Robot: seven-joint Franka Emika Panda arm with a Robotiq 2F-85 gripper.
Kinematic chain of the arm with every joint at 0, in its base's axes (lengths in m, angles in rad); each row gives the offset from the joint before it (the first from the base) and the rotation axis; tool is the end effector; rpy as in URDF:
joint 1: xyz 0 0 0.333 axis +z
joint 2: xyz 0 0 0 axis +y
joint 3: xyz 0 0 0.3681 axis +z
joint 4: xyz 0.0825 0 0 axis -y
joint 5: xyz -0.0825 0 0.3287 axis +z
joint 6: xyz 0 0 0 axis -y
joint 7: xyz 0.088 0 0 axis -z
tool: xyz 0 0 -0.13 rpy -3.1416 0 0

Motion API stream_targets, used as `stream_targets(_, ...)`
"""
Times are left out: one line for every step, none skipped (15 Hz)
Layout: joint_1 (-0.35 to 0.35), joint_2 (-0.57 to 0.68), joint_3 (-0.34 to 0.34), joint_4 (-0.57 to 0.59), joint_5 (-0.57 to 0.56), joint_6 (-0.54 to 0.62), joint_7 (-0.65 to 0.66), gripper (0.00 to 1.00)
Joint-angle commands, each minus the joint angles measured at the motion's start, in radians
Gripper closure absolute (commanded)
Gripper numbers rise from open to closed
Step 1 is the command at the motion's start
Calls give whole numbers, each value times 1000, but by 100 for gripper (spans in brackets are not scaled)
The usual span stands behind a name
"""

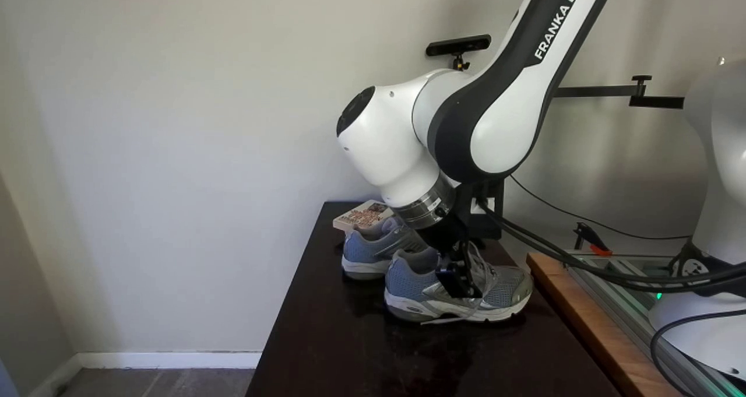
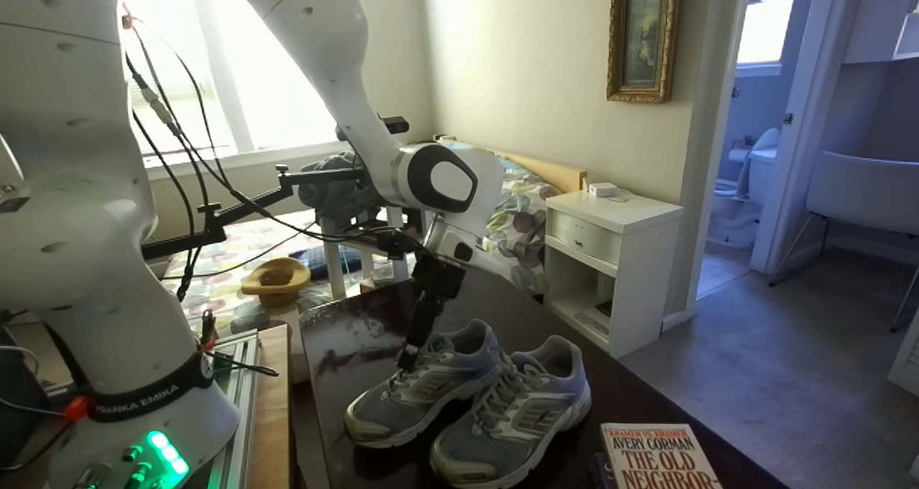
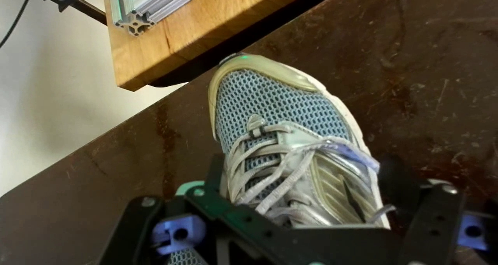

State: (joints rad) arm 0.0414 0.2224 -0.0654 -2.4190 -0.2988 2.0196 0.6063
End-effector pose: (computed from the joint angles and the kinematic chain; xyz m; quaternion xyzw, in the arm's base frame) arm 0.3900 -0.0329 0.2702 0.9256 -0.1955 -0.2572 0.1971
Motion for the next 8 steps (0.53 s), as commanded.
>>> stream_targets(4, -50, -1, -38, -11, 15, -3, 0)
stream_targets(3, -63, -9, -39, -33, 6, 10, 0)
stream_targets(2, -78, -13, -41, -48, 5, 19, 0)
stream_targets(1, -95, -17, -44, -67, 0, 27, 0)
stream_targets(1, -113, -21, -46, -96, -3, 41, 0)
stream_targets(-2, -125, -23, -44, -116, -4, 51, 0)
stream_targets(-6, -132, -25, -40, -133, -9, 58, 0)
stream_targets(-10, -139, -26, -40, -149, -16, 62, 0)
